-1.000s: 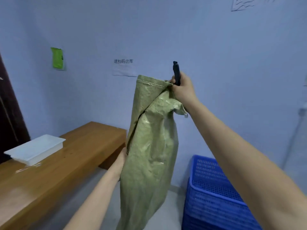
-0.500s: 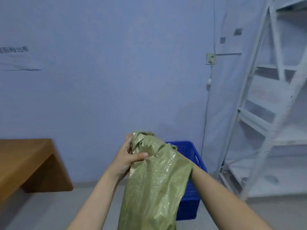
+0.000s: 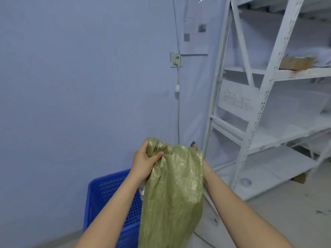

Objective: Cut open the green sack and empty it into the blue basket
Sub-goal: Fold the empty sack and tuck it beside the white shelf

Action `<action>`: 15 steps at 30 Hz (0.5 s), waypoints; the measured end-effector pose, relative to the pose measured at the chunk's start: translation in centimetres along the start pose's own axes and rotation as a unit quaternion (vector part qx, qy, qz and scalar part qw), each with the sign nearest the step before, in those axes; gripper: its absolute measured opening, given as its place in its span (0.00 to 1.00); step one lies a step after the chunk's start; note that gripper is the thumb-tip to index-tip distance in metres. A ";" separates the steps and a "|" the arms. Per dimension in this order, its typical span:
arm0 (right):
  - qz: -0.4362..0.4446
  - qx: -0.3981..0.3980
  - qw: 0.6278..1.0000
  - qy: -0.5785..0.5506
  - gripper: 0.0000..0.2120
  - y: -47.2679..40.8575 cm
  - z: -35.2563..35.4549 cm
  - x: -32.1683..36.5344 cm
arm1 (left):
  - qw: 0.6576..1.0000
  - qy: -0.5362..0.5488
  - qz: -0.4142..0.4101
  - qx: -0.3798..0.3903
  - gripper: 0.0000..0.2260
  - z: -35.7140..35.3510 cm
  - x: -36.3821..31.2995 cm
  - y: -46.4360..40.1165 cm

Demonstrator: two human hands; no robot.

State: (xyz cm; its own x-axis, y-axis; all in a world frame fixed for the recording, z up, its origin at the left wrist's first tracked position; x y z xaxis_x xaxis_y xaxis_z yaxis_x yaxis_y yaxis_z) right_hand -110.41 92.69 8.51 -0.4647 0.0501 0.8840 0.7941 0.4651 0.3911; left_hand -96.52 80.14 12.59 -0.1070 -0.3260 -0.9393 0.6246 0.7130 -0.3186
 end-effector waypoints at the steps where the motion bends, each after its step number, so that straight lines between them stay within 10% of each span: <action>1: -0.001 0.006 1.000 -0.025 0.30 -0.7 0.3 1.5 | 1.000 -0.002 0.005 0.001 0.08 -1.6 0.3 -1.5; 6: 0.059 0.113 0.987 0.097 0.08 -7.5 3.8 5.3 | 0.999 -0.034 0.008 0.020 0.05 -11.2 1.8 -8.5; 13: 0.203 -0.062 0.966 0.148 0.06 -18.0 10.8 13.6 | 0.981 0.149 0.098 0.072 0.28 -23.3 2.2 -13.7; 15: 0.212 -0.082 0.968 0.105 0.04 -21.0 12.7 15.9 | 0.998 0.035 0.041 0.038 0.39 -26.2 3.9 -13.8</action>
State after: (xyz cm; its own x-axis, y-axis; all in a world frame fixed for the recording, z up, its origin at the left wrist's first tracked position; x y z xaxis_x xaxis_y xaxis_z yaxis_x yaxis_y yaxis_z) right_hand -139.48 94.93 11.14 -0.0063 0.0169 0.9998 0.9554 0.2954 0.0010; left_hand -125.86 85.31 10.04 -0.1053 -0.2225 -0.9692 0.6903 0.6853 -0.2323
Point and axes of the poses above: each hand's wrist, its own y-axis away from the middle knuckle, its own z-axis out of the back of the hand, x = y × z, the point moved 2 cm from there along -y, towards the middle knuckle, and after that the axes turned 10 degrees about -x, right-handed, at the moved point
